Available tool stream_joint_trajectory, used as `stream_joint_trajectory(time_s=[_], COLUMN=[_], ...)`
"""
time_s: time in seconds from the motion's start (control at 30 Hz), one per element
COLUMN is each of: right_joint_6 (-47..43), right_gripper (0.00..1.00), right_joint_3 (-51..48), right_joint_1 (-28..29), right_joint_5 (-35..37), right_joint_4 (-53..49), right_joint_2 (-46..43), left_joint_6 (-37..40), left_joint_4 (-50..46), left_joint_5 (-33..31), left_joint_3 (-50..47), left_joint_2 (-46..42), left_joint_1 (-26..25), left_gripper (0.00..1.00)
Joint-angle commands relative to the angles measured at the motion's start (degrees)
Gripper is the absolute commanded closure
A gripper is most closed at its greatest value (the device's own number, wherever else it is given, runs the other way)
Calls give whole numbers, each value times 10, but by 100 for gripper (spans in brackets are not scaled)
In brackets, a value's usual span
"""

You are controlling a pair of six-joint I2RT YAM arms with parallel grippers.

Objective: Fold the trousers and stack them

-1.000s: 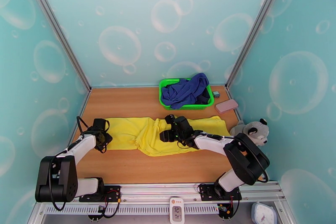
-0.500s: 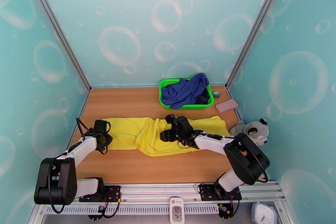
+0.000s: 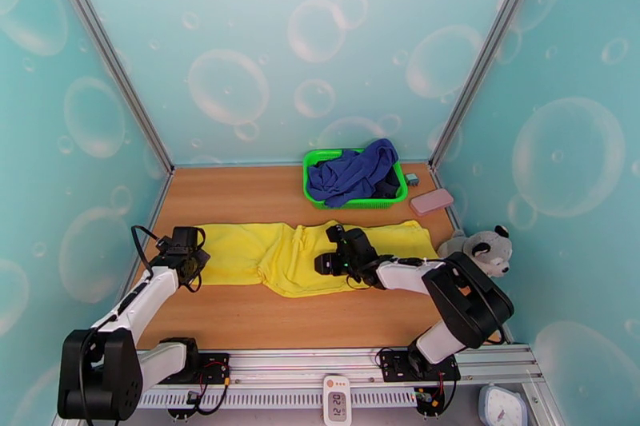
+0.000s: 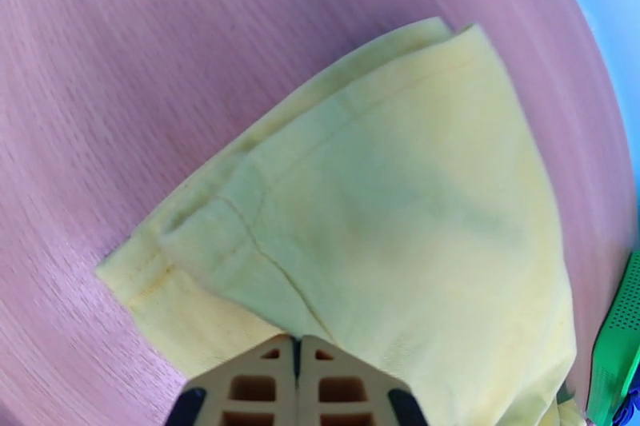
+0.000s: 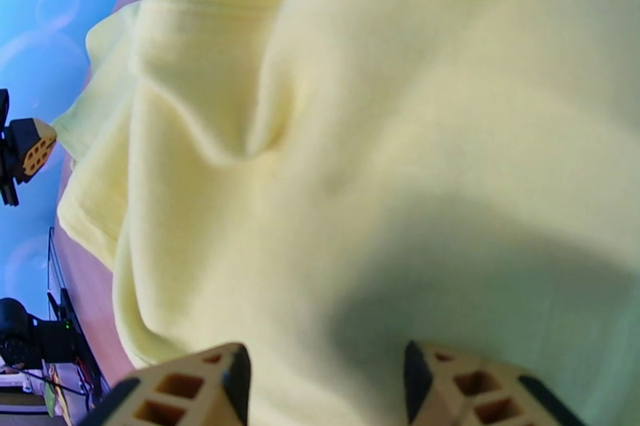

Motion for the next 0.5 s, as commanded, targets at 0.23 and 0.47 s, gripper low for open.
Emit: stream_joint_trajectory(time_s=[0.23,0.47], right_joint_6=[48,52], right_gripper=[44,44], right_joint_3=[-10,-9], right_joint_1=[-37,-40], right_joint_5=[39,45], right_joint_4=[-37,-41], right_joint_2=[39,42], left_joint_6=[38,51], left_joint_4=[-104,-101], left_joint_5=[-16,-17], left_joint_3=[56,29], left_joint_2=[-45,-78], left_joint_1=[24,40], left_gripper=[100,100])
